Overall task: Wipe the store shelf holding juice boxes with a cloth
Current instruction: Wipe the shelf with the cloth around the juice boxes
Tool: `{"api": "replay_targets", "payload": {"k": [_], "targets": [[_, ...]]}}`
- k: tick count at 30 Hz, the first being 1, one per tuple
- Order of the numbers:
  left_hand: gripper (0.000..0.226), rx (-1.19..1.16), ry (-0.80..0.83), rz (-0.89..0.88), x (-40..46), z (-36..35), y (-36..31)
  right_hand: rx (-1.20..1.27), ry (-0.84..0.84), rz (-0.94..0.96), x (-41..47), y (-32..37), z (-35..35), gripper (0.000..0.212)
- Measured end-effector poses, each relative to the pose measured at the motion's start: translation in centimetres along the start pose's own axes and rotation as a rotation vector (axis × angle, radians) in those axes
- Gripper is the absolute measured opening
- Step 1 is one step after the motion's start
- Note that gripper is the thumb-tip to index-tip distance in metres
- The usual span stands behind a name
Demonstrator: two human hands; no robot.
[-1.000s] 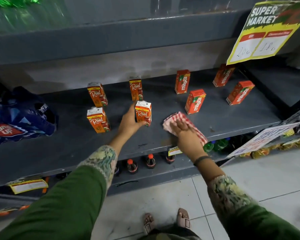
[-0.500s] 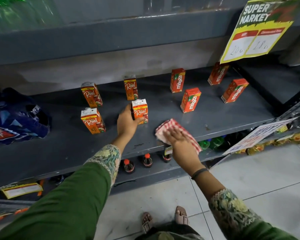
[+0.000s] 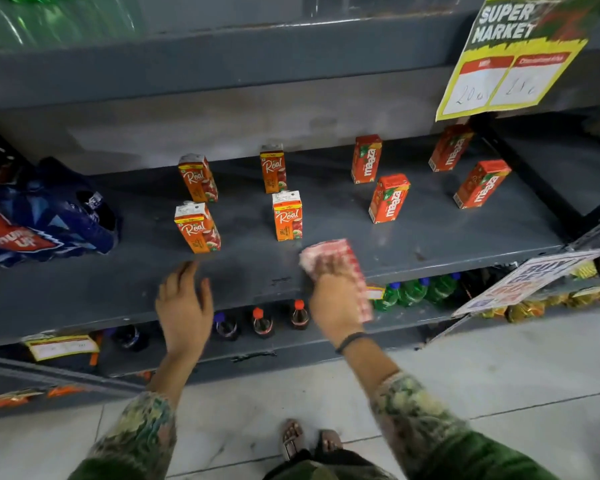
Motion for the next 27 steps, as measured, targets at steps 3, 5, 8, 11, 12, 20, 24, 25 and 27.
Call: {"api": "replay_targets", "payload": {"k": [3,5,8,11,12,20,24,25,27], "targets": [[0.040,0.103,0.067,0.117,0.0,0.3,3.8,0.203,0.124,0.199,-2.3,7.9,-2.2,0.069],[0.047,0.154,0.146,0.172,0.1,0.1,6.0,0.237,0.184,0.287,-2.7,10.4,-2.5,0.071],[0.055,0.231,0.218,0.216,0.5,0.3,8.9,0.198,0.034,0.134,-1.1,6.7,-0.4,0.071],[0.060,0.312,0.271,0.232,0.5,0.8,10.9,0.151,-0.102,-0.082,-0.2,0.5,1.4,0.072],[0.061,0.331,0.301,0.230,0.4,0.6,11.2,0.143,-0.061,-0.107,-0.2,-0.4,1.0,0.071],[0.065,0.302,0.444,0.303,-0.6,-1.0,13.1,0.444,0.000,0.027,-3.1,7.9,-0.2,0.062],[0.064,0.266,0.399,0.288,-0.5,-0.6,12.6,0.424,-0.390,-0.072,1.3,9.7,5.2,0.054],[0.064,0.257,0.398,0.279,-0.4,-0.5,12.5,0.405,-0.414,-0.068,3.0,10.6,5.7,0.051],[0.064,0.246,0.397,0.256,-0.5,-0.5,12.3,0.311,-0.389,-0.050,6.3,12.8,5.6,0.045]]}}
Point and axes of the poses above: each hand's wrist, its own x-axis towards the middle knuckle, its own z-axis out of the back of the hand, y = z × x, the point moved 9 cm from there along x, towards the middle knuckle, and after that the axes turned 4 degrees about -y, right-handed, at the moved point
